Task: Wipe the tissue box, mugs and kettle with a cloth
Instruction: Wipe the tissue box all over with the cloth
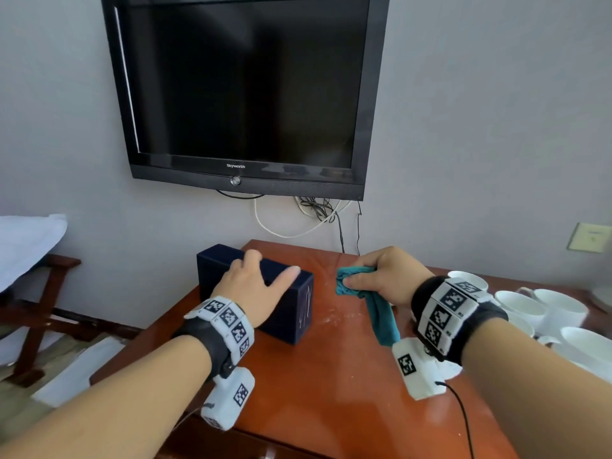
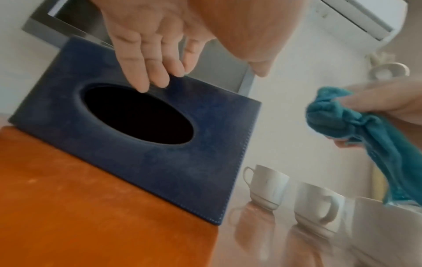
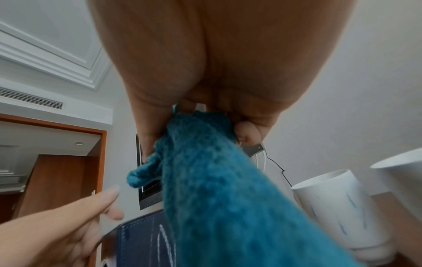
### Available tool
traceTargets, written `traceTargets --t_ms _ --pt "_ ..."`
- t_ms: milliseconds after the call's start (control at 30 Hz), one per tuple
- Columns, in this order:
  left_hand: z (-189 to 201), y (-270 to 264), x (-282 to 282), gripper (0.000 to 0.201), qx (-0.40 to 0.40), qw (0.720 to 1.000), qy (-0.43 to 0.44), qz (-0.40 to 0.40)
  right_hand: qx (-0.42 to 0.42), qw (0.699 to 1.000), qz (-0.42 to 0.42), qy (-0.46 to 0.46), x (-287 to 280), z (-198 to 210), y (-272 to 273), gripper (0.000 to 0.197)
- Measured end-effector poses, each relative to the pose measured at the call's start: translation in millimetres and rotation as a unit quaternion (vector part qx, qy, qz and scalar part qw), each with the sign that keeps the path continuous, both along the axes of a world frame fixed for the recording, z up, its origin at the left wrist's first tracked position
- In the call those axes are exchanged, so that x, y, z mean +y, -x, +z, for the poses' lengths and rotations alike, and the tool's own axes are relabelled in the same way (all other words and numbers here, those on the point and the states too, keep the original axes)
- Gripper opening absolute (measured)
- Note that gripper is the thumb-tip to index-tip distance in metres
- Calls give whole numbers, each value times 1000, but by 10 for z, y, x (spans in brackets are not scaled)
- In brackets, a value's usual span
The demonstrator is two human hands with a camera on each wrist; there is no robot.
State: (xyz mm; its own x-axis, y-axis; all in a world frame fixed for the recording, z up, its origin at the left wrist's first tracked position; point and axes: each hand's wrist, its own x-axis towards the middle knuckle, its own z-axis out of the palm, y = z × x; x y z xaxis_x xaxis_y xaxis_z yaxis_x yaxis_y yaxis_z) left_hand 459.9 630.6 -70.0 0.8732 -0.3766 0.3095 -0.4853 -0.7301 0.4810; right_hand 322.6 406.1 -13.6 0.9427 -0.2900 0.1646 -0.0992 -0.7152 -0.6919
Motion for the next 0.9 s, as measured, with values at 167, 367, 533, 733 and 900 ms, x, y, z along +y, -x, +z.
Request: traceTargets --t_ms 167,367,533,733,900 --pt "-140 16 113 82 119 990 77 0 -4 1000 -7 -19 -11 -35 34 3" --pt "-248 57 0 93 305 923 219 -82 -20 999 -22 -13 53 -146 -22 4" --pt "-249 136 -78 97 274 924 235 -126 -41 999 -18 -25 147 -104 29 4" --pt "89 93 -79 68 163 941 271 -121 -78 997 -25 -13 121 96 153 8" --pt "543 71 3 72 223 903 365 -32 -116 992 -39 -36 114 243 170 11"
